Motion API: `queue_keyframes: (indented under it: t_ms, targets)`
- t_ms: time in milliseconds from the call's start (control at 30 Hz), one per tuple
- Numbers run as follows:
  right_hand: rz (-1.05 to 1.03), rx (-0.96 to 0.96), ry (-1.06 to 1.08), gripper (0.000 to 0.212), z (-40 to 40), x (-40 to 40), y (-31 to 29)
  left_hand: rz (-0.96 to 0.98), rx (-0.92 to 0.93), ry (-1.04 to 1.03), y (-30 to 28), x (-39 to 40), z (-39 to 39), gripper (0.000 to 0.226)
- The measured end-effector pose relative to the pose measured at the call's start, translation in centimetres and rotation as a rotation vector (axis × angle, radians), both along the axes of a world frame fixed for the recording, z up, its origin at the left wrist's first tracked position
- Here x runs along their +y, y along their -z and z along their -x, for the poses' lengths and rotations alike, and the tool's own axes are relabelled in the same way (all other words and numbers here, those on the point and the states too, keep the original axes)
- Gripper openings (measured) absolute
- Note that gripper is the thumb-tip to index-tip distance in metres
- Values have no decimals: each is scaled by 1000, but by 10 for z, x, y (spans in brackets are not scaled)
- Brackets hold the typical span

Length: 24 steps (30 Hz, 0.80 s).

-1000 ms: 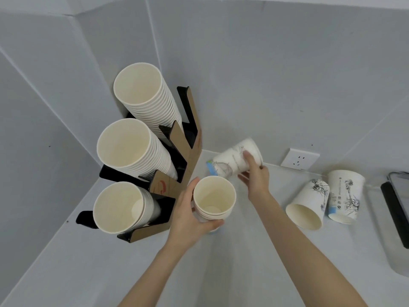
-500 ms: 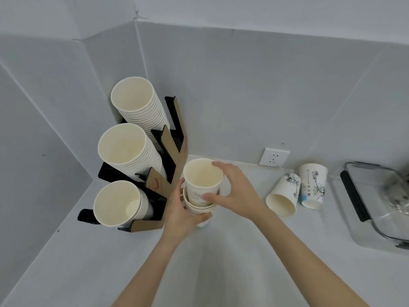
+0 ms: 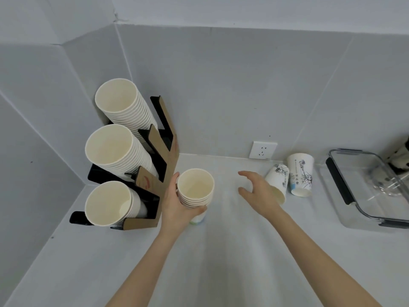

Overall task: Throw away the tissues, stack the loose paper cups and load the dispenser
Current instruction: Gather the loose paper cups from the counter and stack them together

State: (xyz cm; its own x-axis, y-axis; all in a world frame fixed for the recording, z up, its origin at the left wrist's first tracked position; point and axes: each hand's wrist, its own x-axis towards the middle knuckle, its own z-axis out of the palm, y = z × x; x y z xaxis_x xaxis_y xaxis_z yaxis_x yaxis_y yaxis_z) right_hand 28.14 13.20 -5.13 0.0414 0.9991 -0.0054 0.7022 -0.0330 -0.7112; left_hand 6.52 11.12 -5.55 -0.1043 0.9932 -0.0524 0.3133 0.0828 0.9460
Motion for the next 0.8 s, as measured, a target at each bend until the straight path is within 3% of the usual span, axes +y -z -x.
queue_keyframes:
  t_ms: [267, 500, 667, 800]
  targets:
    - [148, -524, -12, 57, -73, 20, 30, 14, -123, 45, -2, -8, -64, 109]
    - [-38, -565, 38, 40, -102, 29, 38, 21, -104, 25, 3, -9, -103, 106]
    - [-179, -349, 210, 36, -110, 41, -3, 30, -43, 49, 5, -11, -108, 104]
    - [-328, 54, 219, 27, -99, 36, -62, 52, -19, 71, 2, -10, -103, 106]
